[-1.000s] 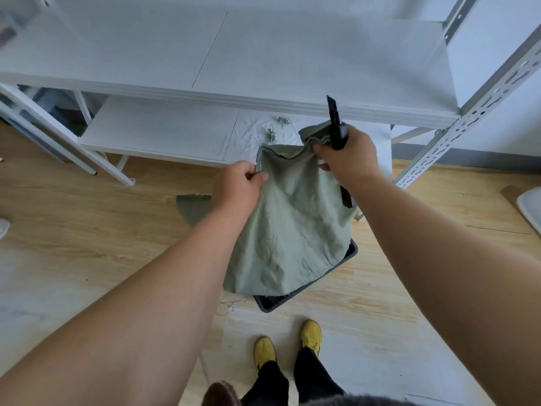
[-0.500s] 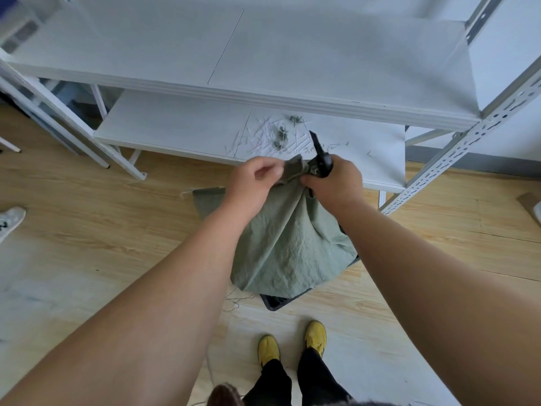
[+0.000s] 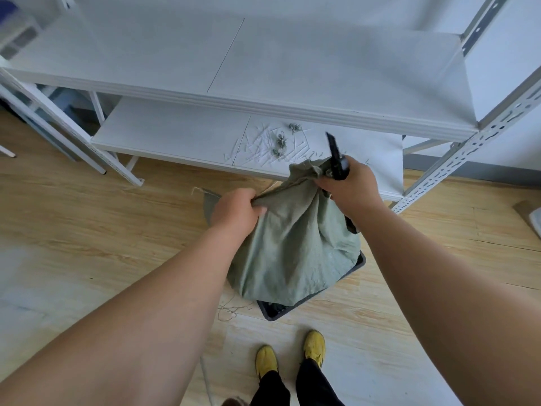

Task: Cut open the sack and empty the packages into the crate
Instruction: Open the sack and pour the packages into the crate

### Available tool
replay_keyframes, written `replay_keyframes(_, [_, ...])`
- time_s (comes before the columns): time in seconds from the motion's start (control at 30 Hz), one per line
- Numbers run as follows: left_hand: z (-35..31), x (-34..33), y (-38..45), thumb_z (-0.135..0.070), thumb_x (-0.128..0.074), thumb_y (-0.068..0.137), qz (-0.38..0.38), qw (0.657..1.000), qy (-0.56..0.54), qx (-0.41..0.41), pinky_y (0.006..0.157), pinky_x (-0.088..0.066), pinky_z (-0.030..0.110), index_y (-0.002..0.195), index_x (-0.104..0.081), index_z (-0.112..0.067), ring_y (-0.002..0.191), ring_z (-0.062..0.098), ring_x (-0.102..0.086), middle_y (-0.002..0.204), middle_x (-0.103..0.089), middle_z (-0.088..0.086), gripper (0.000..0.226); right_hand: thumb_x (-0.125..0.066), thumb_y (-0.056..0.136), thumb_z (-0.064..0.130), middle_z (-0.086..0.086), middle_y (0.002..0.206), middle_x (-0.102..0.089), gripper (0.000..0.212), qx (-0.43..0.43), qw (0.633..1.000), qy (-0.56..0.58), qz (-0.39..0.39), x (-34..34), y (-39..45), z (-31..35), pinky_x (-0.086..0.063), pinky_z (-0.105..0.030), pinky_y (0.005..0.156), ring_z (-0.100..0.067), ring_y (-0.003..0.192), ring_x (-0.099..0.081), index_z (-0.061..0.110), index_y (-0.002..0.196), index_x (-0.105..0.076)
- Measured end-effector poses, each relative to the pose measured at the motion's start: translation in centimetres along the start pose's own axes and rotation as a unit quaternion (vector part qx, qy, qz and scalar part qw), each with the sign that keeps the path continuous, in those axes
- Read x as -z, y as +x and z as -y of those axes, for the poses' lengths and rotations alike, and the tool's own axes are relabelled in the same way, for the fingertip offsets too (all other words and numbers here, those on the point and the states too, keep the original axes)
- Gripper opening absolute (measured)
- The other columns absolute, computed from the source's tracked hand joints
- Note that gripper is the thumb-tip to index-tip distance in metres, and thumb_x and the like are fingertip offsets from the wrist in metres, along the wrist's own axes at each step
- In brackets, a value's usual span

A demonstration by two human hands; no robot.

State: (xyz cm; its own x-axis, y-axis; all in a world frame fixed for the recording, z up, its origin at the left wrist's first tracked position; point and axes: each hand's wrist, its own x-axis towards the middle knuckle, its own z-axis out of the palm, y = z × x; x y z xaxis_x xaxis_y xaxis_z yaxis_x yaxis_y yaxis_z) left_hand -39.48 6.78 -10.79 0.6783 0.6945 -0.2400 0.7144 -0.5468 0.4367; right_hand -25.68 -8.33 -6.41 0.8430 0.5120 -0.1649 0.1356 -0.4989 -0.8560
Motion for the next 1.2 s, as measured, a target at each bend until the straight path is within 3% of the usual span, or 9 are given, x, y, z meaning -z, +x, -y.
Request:
replay_keyframes(0.07, [-1.2, 0.3, 0.2, -0.028, -0.065, 0.087, -0.071, 0.992, -0.099, -0.016, 0.067, -0.042, 0.028, 0.085, -0.062, -0.022, 0.083, 0.020, -0.061, 0.078, -0.061, -0.009, 0.007, -0.072, 0.081, 0.022, 0.013, 0.065, -0.059, 0.030, -0.015, 0.998, 0.043, -0.042, 0.5, 0.3, 0.1, -0.055, -0.046, 0.081, -0.025, 0.076, -0.062, 0.040, 0.063, -0.056])
replay_keyframes(0.2, [-2.4, 0.0, 0.3, -0.022, -0.065, 0.087, 0.009, 0.992, -0.122, -0.034, 0.086, -0.052, 0.037, 0.101, -0.066, -0.022, 0.096, 0.023, -0.063, 0.097, -0.067, 0.000, 0.014, -0.071, 0.083, 0.017, 0.006, 0.074, -0.060, 0.021, -0.013, 1.000, -0.003, -0.019, 1.4, 0.8, 0.8, -0.053, -0.049, 0.086, -0.027, 0.081, -0.060, 0.029, 0.074, -0.055])
replay_keyframes(0.3, [-2.6, 0.4, 0.9, -0.027, -0.067, 0.086, -0.120, 0.973, -0.195, -0.031, 0.079, -0.054, 0.035, 0.088, -0.062, -0.027, 0.083, 0.018, -0.064, 0.085, -0.066, -0.007, 0.005, -0.071, 0.083, 0.018, -0.001, 0.081, -0.063, 0.013, 0.011, 0.995, 0.025, -0.094, 1.8, 1.3, 1.2, -0.053, -0.046, 0.084, -0.031, 0.085, -0.062, 0.016, 0.084, -0.057])
replay_keyframes(0.4, [-2.9, 0.6, 0.6, -0.026, -0.066, 0.088, -0.039, 0.990, -0.126, -0.057, 0.084, -0.050, 0.032, 0.103, -0.066, -0.020, 0.095, 0.021, -0.063, 0.100, -0.067, 0.000, 0.016, -0.069, 0.084, 0.016, 0.003, 0.075, -0.059, 0.021, 0.010, 0.998, 0.005, -0.055, 1.6, 1.1, 1.3, -0.053, -0.044, 0.083, -0.026, 0.082, -0.060, 0.023, 0.074, -0.052])
replay_keyframes(0.53, [-3.2, 1.0, 1.0, -0.024, -0.068, 0.086, -0.125, 0.972, -0.190, -0.055, 0.078, -0.050, 0.031, 0.092, -0.063, -0.021, 0.088, 0.020, -0.063, 0.089, -0.064, -0.005, 0.008, -0.067, 0.086, 0.018, 0.000, 0.084, -0.060, 0.011, 0.035, 0.993, 0.028, -0.110, 1.9, 1.6, 1.2, -0.047, -0.030, 0.074, -0.021, 0.082, -0.057, 0.016, 0.090, -0.058])
replay_keyframes(0.63, [-3.1, 0.5, 0.4, -0.025, -0.068, 0.086, -0.037, 0.990, -0.115, -0.076, 0.082, -0.048, 0.030, 0.103, -0.067, -0.017, 0.095, 0.021, -0.062, 0.099, -0.067, 0.001, 0.018, -0.068, 0.085, 0.016, -0.001, 0.087, -0.061, 0.012, 0.042, 0.996, -0.034, -0.064, 1.6, 1.5, 0.8, -0.047, -0.033, 0.076, -0.023, 0.084, -0.058, 0.017, 0.092, -0.058])
replay_keyframes(0.7, [-3.1, 0.7, 0.4, -0.026, -0.068, 0.086, -0.108, 0.980, -0.158, -0.059, 0.078, -0.046, 0.027, 0.098, -0.065, -0.020, 0.091, 0.018, -0.061, 0.095, -0.065, -0.003, 0.014, -0.067, 0.086, 0.017, -0.002, 0.087, -0.061, 0.011, 0.045, 0.994, -0.015, -0.103, 1.6, 1.4, 0.8, -0.047, -0.034, 0.076, -0.024, 0.084, -0.057, 0.018, 0.089, -0.057])
replay_keyframes(1.13, [-3.2, 0.6, -1.0, -0.025, -0.068, 0.085, -0.141, 0.965, -0.216, -0.040, 0.066, -0.041, 0.024, 0.086, -0.057, -0.026, 0.076, 0.012, -0.058, 0.075, -0.057, -0.016, 0.011, -0.067, 0.086, 0.019, -0.004, 0.085, -0.061, 0.013, 0.035, 0.994, -0.022, -0.102, 2.1, 0.7, 0.6, -0.044, -0.032, 0.072, -0.024, 0.082, -0.055, 0.010, 0.092, -0.060])
replay_keyframes(1.2, [-2.9, 0.2, -1.2, -0.029, -0.069, 0.085, -0.059, 0.985, -0.155, -0.054, 0.064, -0.043, 0.019, 0.086, -0.058, -0.029, 0.076, 0.010, -0.058, 0.077, -0.058, -0.015, 0.011, -0.066, 0.087, 0.017, -0.002, 0.086, -0.059, 0.014, 0.025, 0.996, -0.063, -0.057, 2.0, 0.5, 0.1, -0.040, -0.028, 0.070, -0.022, 0.082, -0.053, 0.010, 0.098, -0.061])
